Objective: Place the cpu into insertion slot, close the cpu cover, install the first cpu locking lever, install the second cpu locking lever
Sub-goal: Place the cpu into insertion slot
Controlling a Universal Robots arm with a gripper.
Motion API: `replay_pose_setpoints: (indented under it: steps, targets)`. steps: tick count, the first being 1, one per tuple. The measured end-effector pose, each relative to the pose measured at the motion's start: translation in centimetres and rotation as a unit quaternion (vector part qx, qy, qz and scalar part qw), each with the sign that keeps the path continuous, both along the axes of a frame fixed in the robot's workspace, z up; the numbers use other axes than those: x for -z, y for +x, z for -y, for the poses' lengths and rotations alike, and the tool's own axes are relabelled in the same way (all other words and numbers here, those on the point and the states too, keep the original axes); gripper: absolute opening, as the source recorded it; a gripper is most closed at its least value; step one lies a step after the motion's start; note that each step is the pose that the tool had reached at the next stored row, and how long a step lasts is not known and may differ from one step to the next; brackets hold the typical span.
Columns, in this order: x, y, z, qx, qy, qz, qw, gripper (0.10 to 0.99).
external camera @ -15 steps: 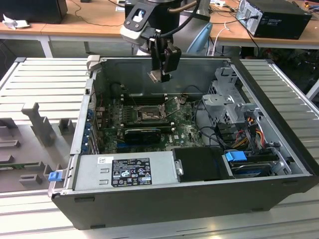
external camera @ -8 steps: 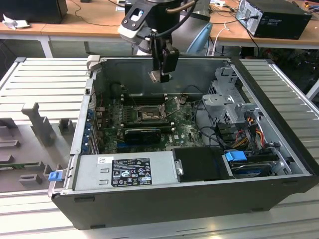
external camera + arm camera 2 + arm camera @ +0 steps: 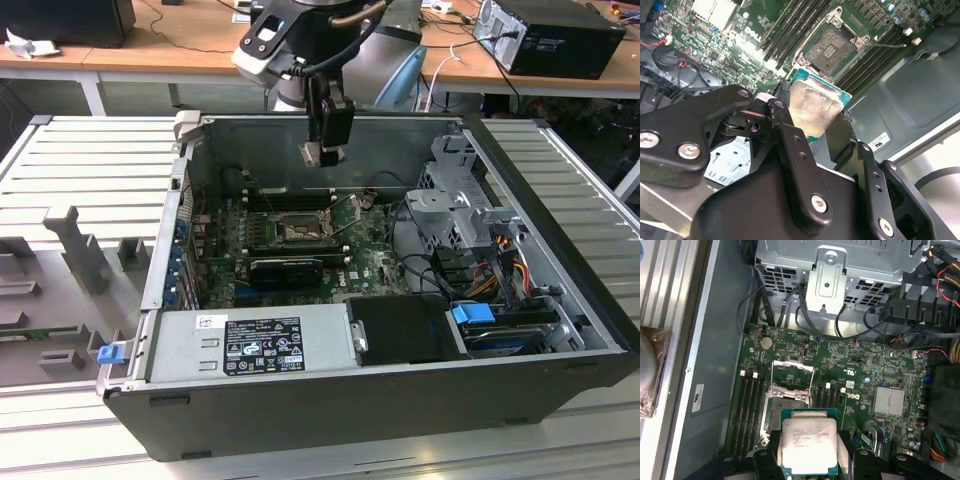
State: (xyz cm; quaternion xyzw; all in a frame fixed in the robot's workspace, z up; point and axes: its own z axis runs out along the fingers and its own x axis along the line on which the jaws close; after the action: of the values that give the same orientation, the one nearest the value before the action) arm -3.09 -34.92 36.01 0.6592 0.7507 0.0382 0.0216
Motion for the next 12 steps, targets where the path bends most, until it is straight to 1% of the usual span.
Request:
replay_pose_setpoints:
  steps: [1, 3, 5, 8, 12]
  targets:
    - [0.01, 0.00, 0.00, 0.006, 0.0000, 0.0000, 1.0000, 0.529]
    - [0.03, 0.00, 0.00, 0.026, 0.0000, 0.0000, 0.9997, 0.529]
    - [0.03, 0.00, 0.00, 0.036, 0.0000, 0.0000, 0.9994, 0.529]
    - [0.08, 0.00, 0.00, 0.057, 0.0001, 0.0000, 0.9984, 0.529]
    - [0.35, 0.00, 0.00, 0.058, 0.0000, -0.0001, 0.9983, 0.529]
